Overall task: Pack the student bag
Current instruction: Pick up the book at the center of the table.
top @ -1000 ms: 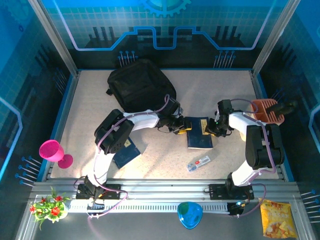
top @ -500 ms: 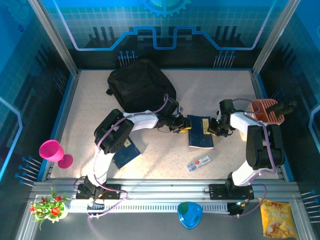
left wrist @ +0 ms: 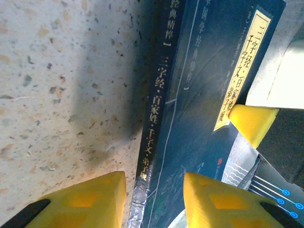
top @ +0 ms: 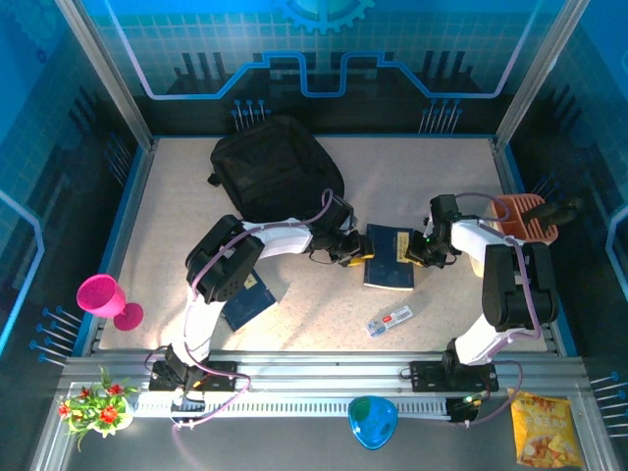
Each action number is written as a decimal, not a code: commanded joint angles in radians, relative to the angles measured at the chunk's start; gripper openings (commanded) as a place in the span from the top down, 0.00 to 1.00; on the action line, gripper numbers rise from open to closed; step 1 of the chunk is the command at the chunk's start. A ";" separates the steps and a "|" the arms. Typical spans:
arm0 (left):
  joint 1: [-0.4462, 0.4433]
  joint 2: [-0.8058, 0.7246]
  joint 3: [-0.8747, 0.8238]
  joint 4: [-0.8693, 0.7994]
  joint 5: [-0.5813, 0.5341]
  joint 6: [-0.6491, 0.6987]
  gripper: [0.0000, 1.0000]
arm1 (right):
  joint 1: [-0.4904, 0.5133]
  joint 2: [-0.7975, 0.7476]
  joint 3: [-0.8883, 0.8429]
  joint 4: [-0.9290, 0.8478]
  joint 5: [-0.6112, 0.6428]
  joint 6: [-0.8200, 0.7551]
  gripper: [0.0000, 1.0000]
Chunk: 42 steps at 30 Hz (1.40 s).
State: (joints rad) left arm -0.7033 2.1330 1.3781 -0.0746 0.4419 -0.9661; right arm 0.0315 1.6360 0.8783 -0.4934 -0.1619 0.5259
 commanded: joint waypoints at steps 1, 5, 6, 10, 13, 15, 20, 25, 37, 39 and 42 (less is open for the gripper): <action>-0.005 0.017 0.025 -0.033 0.027 0.001 0.63 | -0.006 0.049 -0.018 -0.040 0.012 -0.009 0.86; -0.007 0.030 0.049 0.034 0.102 0.000 0.66 | -0.006 0.045 -0.018 -0.036 0.000 -0.009 0.86; -0.009 0.027 0.050 0.057 0.115 -0.001 0.67 | -0.006 0.043 -0.018 -0.034 -0.004 -0.009 0.86; -0.011 0.017 0.067 0.087 0.158 0.016 0.69 | -0.007 0.030 -0.021 -0.029 -0.021 -0.007 0.85; -0.019 -0.003 0.072 0.074 0.146 0.052 0.72 | -0.008 0.021 -0.021 -0.029 -0.023 -0.007 0.85; -0.024 -0.013 0.075 0.055 0.131 0.081 0.73 | -0.008 0.015 -0.022 -0.027 -0.026 -0.005 0.84; -0.035 0.003 0.100 0.016 0.121 0.098 0.74 | -0.008 -0.009 -0.030 -0.018 -0.046 -0.005 0.83; -0.041 -0.006 0.115 0.003 0.112 0.104 0.85 | -0.009 -0.061 -0.036 -0.013 -0.064 0.000 0.79; 0.036 -0.224 0.093 -0.110 -0.033 0.209 0.96 | -0.019 -0.315 -0.015 0.025 -0.178 0.063 0.46; 0.068 -0.269 0.073 -0.107 -0.046 0.210 0.96 | -0.017 -0.356 -0.020 0.071 -0.231 0.107 0.42; 0.118 -0.340 0.041 -0.092 -0.066 0.206 0.96 | -0.005 -0.396 -0.039 0.161 -0.292 0.190 0.36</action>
State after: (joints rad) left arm -0.6300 1.8797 1.4490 -0.1772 0.4118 -0.7856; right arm 0.0204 1.2774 0.8394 -0.4232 -0.3481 0.6289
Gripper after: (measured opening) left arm 0.101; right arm 0.630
